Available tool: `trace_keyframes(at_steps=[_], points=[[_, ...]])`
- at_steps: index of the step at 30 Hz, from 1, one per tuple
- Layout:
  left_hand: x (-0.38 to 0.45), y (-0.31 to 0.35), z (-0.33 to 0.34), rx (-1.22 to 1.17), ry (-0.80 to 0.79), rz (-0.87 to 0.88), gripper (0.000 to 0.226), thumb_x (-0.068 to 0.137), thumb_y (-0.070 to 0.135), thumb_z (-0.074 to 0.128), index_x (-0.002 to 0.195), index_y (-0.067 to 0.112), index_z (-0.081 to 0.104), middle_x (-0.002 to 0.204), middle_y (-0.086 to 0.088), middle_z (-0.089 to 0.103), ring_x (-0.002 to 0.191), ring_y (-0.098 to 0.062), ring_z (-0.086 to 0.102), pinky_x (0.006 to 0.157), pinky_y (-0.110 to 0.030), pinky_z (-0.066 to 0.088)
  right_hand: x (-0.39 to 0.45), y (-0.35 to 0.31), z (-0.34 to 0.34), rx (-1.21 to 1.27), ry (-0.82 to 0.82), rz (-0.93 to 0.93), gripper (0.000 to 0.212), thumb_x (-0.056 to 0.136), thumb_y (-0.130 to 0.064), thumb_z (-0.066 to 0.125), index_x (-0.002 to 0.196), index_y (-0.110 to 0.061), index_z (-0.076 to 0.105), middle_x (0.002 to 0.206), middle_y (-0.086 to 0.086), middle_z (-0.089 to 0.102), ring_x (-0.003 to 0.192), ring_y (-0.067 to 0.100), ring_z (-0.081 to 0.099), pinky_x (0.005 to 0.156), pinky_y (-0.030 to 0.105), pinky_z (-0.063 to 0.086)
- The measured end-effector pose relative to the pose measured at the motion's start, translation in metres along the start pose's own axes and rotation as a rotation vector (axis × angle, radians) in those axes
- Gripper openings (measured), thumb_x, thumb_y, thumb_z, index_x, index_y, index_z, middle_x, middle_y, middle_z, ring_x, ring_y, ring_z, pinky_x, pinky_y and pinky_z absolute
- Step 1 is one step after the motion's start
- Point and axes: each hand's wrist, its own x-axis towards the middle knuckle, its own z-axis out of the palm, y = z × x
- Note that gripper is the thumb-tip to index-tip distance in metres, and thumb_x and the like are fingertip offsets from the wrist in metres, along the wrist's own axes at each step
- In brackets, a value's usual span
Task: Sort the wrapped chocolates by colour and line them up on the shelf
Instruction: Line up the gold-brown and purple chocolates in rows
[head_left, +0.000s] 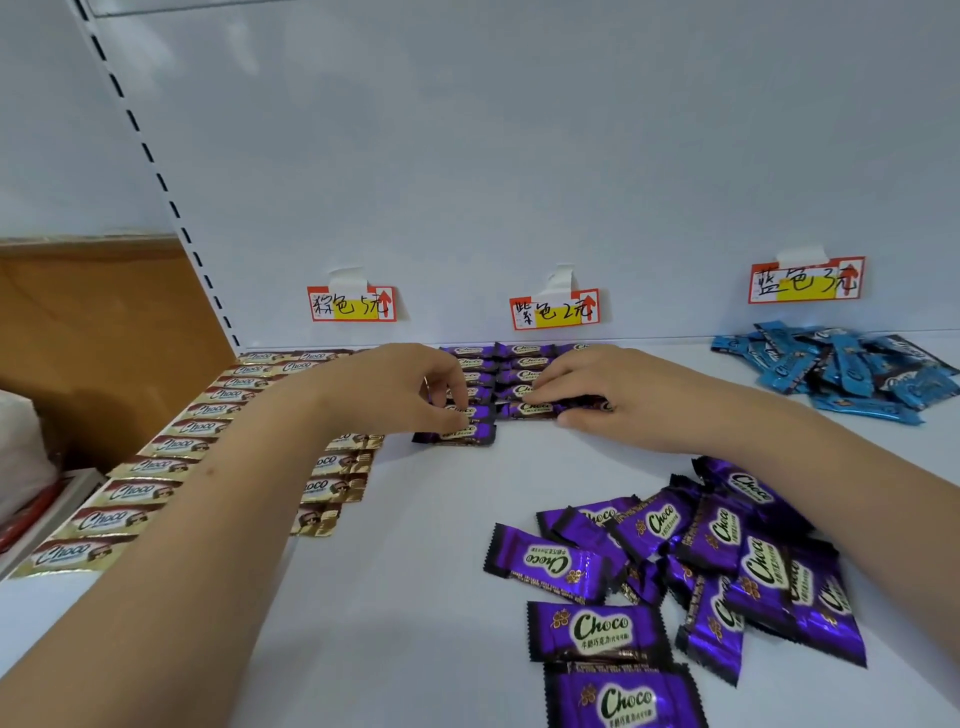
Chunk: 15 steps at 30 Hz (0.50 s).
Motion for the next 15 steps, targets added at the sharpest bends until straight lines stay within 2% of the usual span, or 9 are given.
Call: trace_keyframes(at_steps=[5,6,8,10,11,13,15], points=[[-0.001,0.009,-0.001,0.046,0.006,0.029,0.013,0.086,0.044,0.069,0.094,0.035,0.064,0.091,0.01,0.061,0.089,-0.013,0.061,0.075,-0.028,0.047,-0.003,0.0,-0.001,0.032,0.033,0.03,0.043,0.095,-0.036,0.06,0.137,-0.032,0.054,0.14,-0.012,0.048,0.127,0.005,0.042,0.107,0.021,0.031],[-0.003,0.015,-0.001,0.028,0.017,0.059,0.015,0.085,0.045,0.07,0.095,0.036,0.064,0.09,0.011,0.06,0.087,-0.011,0.06,0.074,-0.027,0.047,-0.006,0.0,-0.005,0.058,0.051,0.026,0.042,0.093,-0.038,0.063,0.134,-0.031,0.057,0.133,-0.011,0.051,0.12,0.005,0.048,0.102,0.019,0.035],[-0.009,0.031,0.0,-0.09,-0.008,0.141,0.02,0.08,0.046,0.075,0.095,0.035,0.067,0.088,0.012,0.062,0.078,-0.006,0.058,0.068,-0.022,0.047,-0.014,-0.002,-0.02,0.119,0.033,0.056,0.032,0.087,-0.04,0.069,0.118,-0.032,0.065,0.11,-0.016,0.06,0.095,0.004,0.057,0.083,0.014,0.042],[-0.015,0.049,0.001,-0.18,-0.14,0.224,0.027,0.073,0.05,0.078,0.093,0.035,0.068,0.085,0.013,0.063,0.072,-0.002,0.056,0.064,-0.015,0.044,-0.027,-0.006,-0.037,0.183,-0.148,0.106,0.025,0.082,-0.044,0.074,0.104,-0.035,0.069,0.091,-0.019,0.064,0.081,0.001,0.059,0.071,0.009,0.042],[-0.018,0.057,0.003,-0.181,-0.235,0.248,0.031,0.07,0.053,0.079,0.092,0.034,0.067,0.083,0.014,0.063,0.071,-0.002,0.056,0.064,-0.014,0.043,-0.034,-0.008,-0.044,0.217,-0.272,0.118,0.026,0.079,-0.046,0.075,0.102,-0.036,0.069,0.089,-0.018,0.065,0.08,0.0,0.06,0.07,0.009,0.043],[-0.022,0.067,0.006,-0.124,-0.423,0.247,0.038,0.065,0.056,0.081,0.089,0.032,0.066,0.079,0.013,0.06,0.067,-0.004,0.052,0.063,-0.018,0.042,-0.044,-0.014,-0.051,0.279,-0.465,0.138,0.031,0.074,-0.044,0.079,0.1,-0.033,0.068,0.089,-0.015,0.067,0.075,0.0,0.061,0.067,0.01,0.044],[-0.022,0.07,0.011,-0.031,-0.536,0.229,0.042,0.063,0.057,0.082,0.09,0.03,0.065,0.078,0.008,0.057,0.062,-0.005,0.047,0.061,-0.024,0.039,-0.048,-0.021,-0.052,0.255,-0.548,0.143,0.032,0.071,-0.041,0.082,0.096,-0.027,0.067,0.073,-0.019,0.064,0.061,-0.005,0.055,0.06,0.009,0.041]])
